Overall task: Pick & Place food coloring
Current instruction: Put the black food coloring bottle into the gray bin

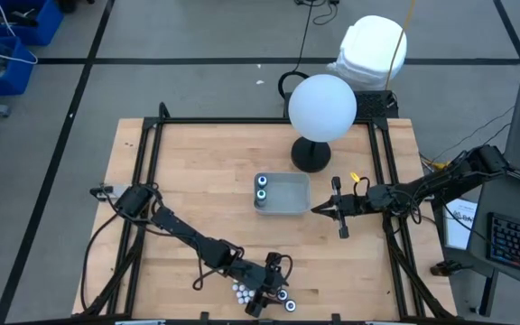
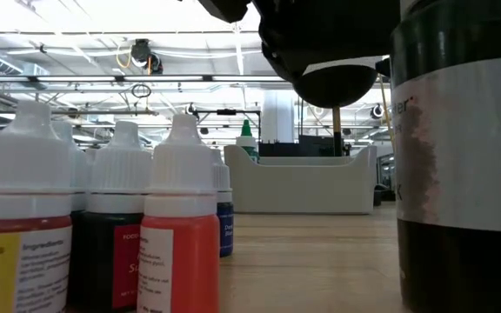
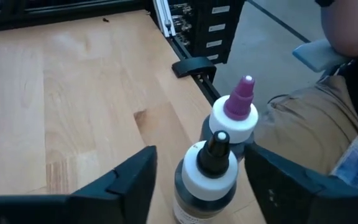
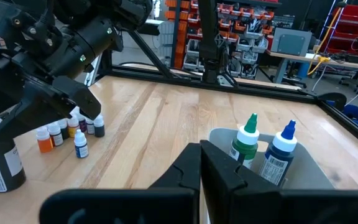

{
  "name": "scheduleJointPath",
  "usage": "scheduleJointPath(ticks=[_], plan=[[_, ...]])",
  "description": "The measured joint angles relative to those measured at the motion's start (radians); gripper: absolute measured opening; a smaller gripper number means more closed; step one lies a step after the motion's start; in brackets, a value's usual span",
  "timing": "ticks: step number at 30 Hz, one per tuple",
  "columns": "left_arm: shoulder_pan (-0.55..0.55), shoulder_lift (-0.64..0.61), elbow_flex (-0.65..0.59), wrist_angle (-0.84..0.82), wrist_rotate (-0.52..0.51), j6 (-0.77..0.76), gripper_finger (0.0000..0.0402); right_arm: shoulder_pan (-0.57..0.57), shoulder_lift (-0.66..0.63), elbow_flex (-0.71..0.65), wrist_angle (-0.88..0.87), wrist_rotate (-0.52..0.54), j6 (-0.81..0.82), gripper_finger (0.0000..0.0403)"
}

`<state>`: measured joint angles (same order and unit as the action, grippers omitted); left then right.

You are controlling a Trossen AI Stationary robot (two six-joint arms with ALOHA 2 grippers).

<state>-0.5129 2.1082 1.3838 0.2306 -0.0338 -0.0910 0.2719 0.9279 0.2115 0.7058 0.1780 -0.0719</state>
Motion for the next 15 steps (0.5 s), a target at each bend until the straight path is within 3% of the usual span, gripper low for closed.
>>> scheduleJointPath(ticks=[15], plan=[[0.001,-0.002,0.0,-0.013,0.034,-0.016,0.0125,0.0,0.0,0.0,-0.008,0.002,0.0,0.0]])
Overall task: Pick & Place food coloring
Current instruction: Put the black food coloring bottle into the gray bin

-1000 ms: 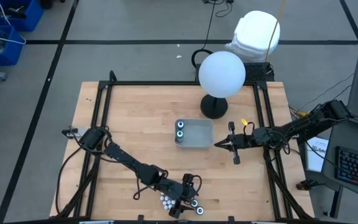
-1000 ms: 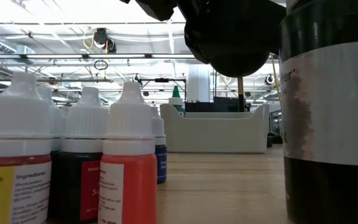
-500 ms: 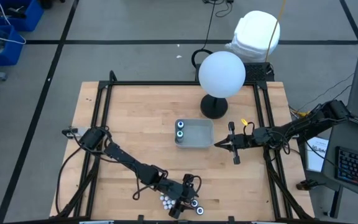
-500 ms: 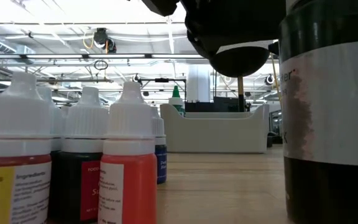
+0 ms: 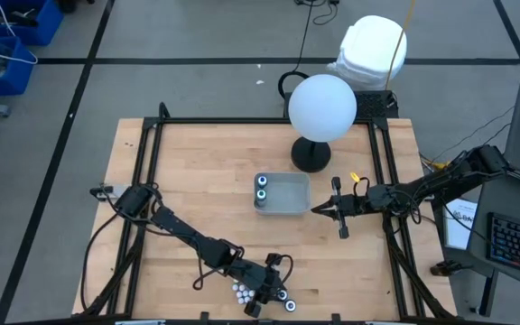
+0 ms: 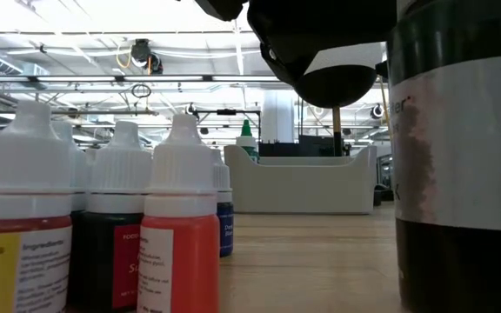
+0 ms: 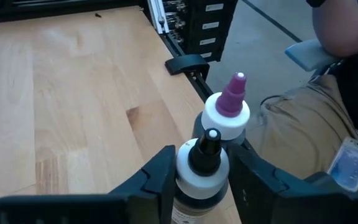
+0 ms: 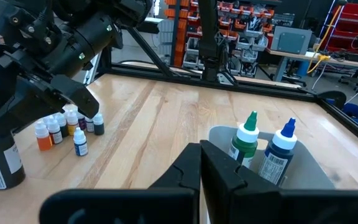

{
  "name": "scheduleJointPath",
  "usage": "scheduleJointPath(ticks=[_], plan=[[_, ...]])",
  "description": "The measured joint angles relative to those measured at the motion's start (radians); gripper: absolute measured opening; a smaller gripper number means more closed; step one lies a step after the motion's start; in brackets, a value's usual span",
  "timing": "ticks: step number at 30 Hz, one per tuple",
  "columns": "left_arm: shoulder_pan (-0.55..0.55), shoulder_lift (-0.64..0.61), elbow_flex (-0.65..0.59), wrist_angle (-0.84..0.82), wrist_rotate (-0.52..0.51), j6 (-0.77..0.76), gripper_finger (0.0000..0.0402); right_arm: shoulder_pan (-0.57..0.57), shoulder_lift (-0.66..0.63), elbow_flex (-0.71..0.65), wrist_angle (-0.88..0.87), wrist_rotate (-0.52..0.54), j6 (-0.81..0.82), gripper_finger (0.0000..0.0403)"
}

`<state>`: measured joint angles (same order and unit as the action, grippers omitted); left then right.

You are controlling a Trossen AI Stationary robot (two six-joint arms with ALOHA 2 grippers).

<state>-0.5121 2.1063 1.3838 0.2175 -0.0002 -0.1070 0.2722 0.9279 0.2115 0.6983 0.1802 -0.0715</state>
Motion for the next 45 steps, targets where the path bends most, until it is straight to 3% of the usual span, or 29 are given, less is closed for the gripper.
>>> scheduleJointPath(ticks=[13,22,32,38,45], plan=[[0.008,-0.051,0.0,-0.036,-0.024,0.025,0.0128,0.0,0.0,0.0,-0.005,0.001,0.0,0.0],[0.034,-0.178,0.0,-0.194,-0.198,0.067,0.0126,0.0,0.0,0.0,-0.007,0.001,-0.001,0.0],[0.123,-0.329,0.002,-0.25,-0.37,0.118,0.0127,0.0,0.0,0.0,-0.021,0.001,0.003,0.0],[0.233,-0.401,0.002,-0.328,-0.283,0.228,0.0128,0.0,0.0,0.0,-0.022,0.001,0.004,0.0],[0.419,-0.417,0.002,-0.454,0.042,0.414,0.0128,0.0,0.0,0.0,-0.021,0.001,0.004,0.0]])
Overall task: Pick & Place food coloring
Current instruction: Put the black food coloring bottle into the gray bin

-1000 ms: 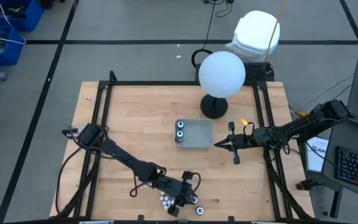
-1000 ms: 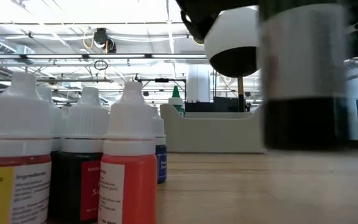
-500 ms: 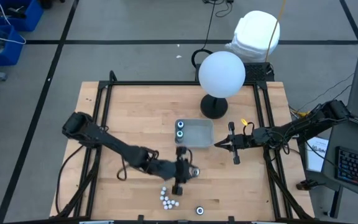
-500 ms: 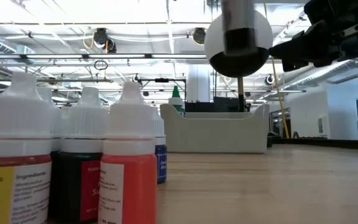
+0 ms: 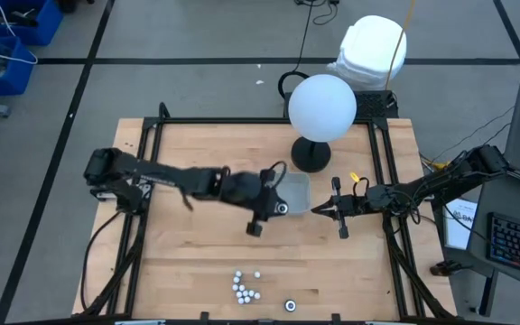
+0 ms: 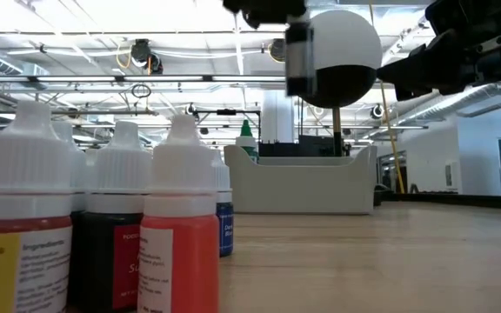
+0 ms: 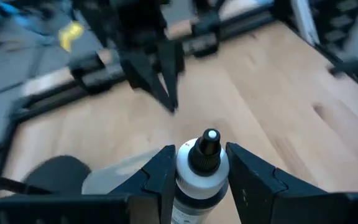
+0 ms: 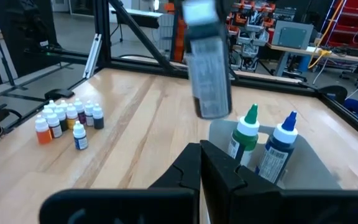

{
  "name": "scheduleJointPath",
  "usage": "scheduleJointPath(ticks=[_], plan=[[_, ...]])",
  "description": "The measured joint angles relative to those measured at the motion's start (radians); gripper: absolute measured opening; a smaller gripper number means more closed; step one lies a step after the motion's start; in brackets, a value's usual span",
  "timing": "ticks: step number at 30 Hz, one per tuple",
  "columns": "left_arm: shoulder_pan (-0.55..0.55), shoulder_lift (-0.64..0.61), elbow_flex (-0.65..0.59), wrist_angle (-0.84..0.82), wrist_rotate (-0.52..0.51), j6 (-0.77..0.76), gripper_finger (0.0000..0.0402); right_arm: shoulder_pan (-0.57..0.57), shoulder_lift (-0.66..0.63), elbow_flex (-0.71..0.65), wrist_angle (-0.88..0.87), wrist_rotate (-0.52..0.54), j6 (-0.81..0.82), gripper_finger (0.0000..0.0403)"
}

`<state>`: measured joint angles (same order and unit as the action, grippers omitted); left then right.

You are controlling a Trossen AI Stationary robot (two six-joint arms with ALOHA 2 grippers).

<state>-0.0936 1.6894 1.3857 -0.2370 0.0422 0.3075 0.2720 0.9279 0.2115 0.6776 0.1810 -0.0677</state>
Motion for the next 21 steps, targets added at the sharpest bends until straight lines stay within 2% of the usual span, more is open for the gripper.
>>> scheduleJointPath(ticks=[4,11,21], plan=[[0.112,0.0,0.0,-0.048,0.161,0.061,0.0128,0.0,0.0,0.0,0.0,0.0,0.003,0.0],[0.269,0.0,0.0,-0.05,0.385,0.155,0.0128,0.0,0.0,0.0,-0.001,0.0,-0.002,0.0],[0.425,0.031,0.0,-0.052,0.682,0.344,0.0129,0.0,0.0,0.0,-0.001,0.0,-0.006,0.0]])
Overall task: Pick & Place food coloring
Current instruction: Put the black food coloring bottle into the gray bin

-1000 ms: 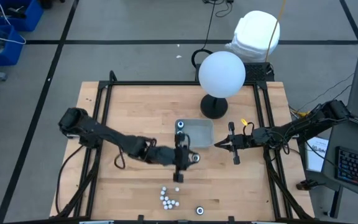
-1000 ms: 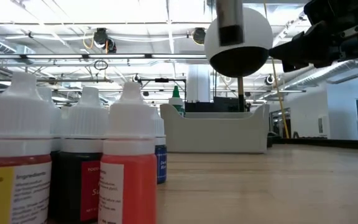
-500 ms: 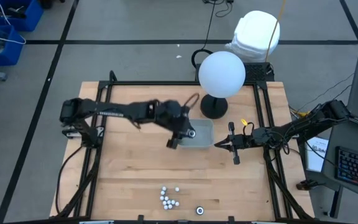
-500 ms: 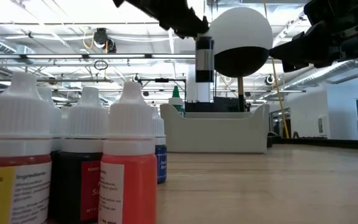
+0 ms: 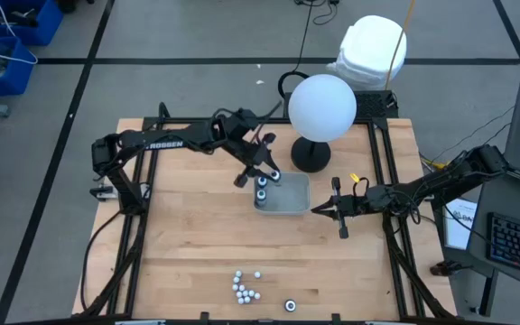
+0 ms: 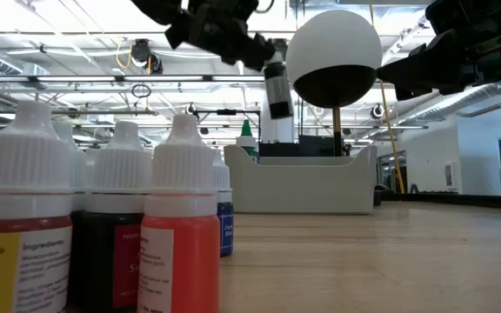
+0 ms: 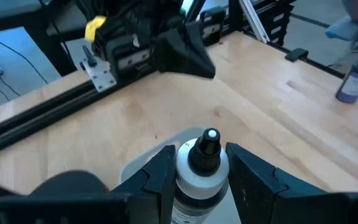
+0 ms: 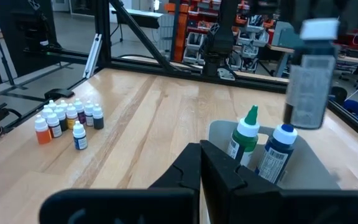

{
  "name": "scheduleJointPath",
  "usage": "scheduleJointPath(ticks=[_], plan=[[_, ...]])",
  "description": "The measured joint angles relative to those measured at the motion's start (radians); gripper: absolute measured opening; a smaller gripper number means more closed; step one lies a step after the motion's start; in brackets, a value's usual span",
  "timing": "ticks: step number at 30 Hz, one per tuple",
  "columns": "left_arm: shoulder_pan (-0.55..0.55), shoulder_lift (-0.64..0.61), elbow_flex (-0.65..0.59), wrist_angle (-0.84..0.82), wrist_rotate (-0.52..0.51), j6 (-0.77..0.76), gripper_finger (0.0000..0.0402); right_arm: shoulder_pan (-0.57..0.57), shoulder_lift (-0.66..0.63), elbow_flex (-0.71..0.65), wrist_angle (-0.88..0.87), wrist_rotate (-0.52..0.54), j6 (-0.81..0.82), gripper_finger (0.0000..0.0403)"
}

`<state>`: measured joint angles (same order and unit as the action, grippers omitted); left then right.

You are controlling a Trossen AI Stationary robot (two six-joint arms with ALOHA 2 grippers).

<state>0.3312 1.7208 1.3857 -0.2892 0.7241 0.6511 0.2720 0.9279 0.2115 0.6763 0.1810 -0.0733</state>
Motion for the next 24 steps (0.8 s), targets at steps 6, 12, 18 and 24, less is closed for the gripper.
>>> scheduleJointPath(ticks=[6,12,18,24], plan=[[0.039,0.071,0.0,0.03,0.062,0.026,0.0129,-0.002,0.0,0.0,0.008,0.0,-0.023,0.0],[0.038,0.124,-0.001,0.023,0.05,0.024,0.0129,-0.003,0.0,0.0,0.016,0.0,-0.025,0.0],[0.016,0.144,-0.001,0.023,0.024,0.034,0.0129,-0.003,0.0,0.0,0.016,0.0,-0.043,0.0],[-0.003,0.18,0.0,0.026,-0.045,0.051,0.0129,-0.003,0.0,0.0,0.016,0.0,-0.044,0.0]])
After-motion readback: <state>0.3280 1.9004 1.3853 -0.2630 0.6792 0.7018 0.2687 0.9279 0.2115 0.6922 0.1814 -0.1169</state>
